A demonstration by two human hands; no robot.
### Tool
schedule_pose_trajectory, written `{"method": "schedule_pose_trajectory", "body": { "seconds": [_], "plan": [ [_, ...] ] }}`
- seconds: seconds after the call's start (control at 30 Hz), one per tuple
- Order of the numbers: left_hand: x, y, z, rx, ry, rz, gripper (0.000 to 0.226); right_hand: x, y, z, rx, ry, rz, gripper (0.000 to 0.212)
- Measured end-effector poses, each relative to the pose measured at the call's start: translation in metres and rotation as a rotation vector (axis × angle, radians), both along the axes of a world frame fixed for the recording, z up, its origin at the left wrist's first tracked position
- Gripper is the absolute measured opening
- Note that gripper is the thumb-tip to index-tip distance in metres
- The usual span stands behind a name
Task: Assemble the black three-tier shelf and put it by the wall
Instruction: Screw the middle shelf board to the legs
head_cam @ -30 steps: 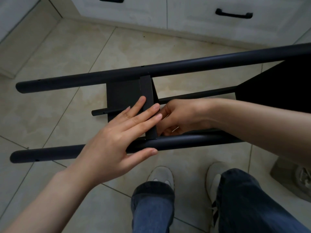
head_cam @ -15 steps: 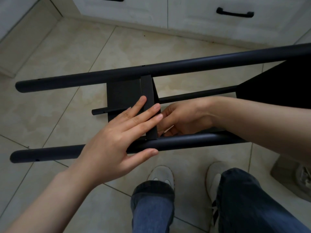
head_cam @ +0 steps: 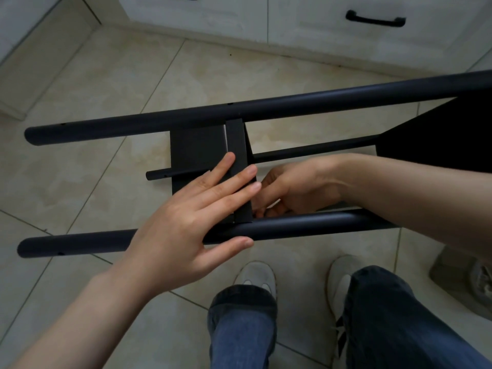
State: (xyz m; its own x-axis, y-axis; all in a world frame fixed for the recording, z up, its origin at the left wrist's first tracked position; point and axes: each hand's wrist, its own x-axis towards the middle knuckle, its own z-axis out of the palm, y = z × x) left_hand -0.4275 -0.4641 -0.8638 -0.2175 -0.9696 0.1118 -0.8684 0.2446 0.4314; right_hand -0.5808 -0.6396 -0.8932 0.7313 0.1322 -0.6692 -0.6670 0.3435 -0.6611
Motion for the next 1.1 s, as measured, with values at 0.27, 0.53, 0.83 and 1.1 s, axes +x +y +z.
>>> {"method": "schedule_pose_trajectory", "body": {
  "seconds": [0.27, 0.53, 0.83, 1.1],
  "plan": [
    [-0.001, 0.001, 0.000, -0.001, -0.002, 0.002, 0.065, 0.003, 0.006, -0.001, -0.036, 0.007, -0.015, 0.010],
    [0.001, 0.000, -0.001, 0.000, -0.005, 0.000, 0.065, 0.006, 0.007, 0.000, -0.089, 0.023, -0.029, 0.015],
    [0.000, 0.000, -0.002, -0.020, -0.003, -0.004, 0.064, 0.005, 0.002, 0.002, -0.125, -0.001, -0.002, 0.005],
    [-0.001, 0.001, -0.001, -0.016, -0.003, 0.005, 0.064, 0.009, -0.006, 0.003, -0.111, -0.030, 0.089, 0.007]
  ]
}}
